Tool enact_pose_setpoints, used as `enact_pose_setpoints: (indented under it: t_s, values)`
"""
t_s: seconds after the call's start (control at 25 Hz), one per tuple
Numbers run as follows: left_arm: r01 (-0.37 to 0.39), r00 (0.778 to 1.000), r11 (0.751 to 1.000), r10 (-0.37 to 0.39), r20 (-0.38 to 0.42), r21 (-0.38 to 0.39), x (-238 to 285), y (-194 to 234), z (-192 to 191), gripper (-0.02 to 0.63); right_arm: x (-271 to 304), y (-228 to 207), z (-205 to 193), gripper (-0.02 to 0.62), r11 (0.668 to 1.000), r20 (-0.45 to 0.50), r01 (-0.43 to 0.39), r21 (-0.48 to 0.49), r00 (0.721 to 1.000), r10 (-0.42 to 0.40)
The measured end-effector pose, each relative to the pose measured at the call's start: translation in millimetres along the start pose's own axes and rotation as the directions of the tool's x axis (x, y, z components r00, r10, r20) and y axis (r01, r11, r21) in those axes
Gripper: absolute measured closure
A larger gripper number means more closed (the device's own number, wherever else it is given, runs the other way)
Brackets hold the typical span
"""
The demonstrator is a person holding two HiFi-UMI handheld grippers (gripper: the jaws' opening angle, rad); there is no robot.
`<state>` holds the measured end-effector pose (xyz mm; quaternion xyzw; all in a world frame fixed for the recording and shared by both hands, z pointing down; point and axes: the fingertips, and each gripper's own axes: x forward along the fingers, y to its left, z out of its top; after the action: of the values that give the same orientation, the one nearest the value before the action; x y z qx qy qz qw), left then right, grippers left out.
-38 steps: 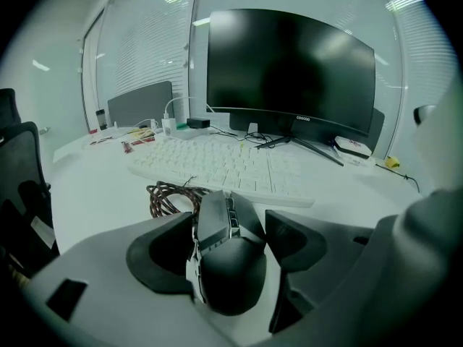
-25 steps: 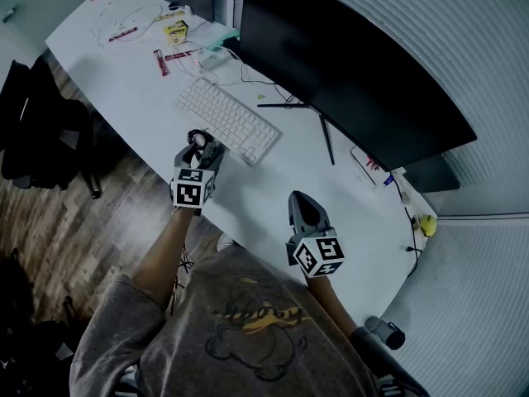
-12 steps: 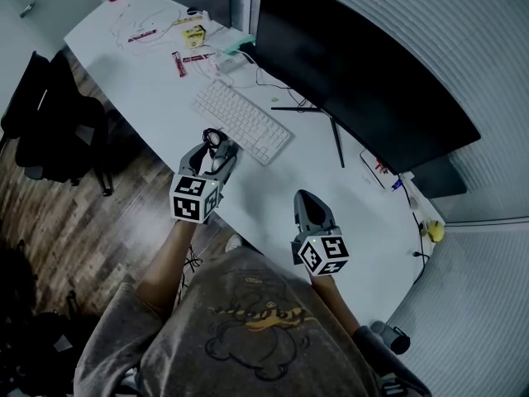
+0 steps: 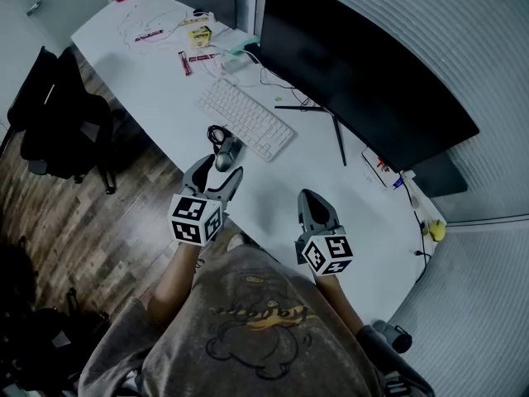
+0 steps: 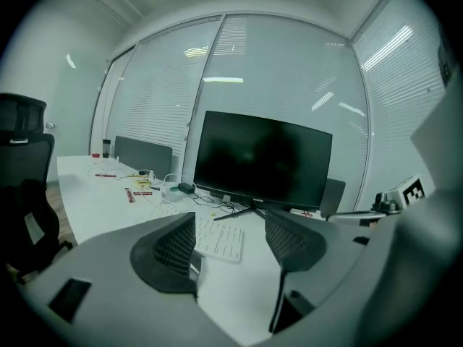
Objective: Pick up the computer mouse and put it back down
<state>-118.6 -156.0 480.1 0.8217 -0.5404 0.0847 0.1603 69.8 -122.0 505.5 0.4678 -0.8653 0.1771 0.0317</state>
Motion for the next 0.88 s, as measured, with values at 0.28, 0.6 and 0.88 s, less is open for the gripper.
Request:
enact_pose_setpoints:
  t_s: [0.28,0.6,0.88]
  values:
    - [0.01,1.0,1.0,-0.011,0.023,0.017,-23.0,-11.5,-6.9,0.317,-6.0,4.4,2.1,0.589,1.0,0.008,-0.007,-0.01,1.0,0.007]
    - [0.027,0.998,0.999,-0.028,0.054,0.023,-29.8,-22.3,-20.4,0.562,-11.3,1.9,1.5,0.589,0.999,0.018,0.004,-0.036,1.0,-0.003]
    - [0.008,0.999,1.0,-0.009,0.036,0.022,-24.8,-16.6,-41.1,0.578,-15.6,-2.6,-5.3,0.589,0.998,0.011,0.024,-0.066,1.0,-0.023]
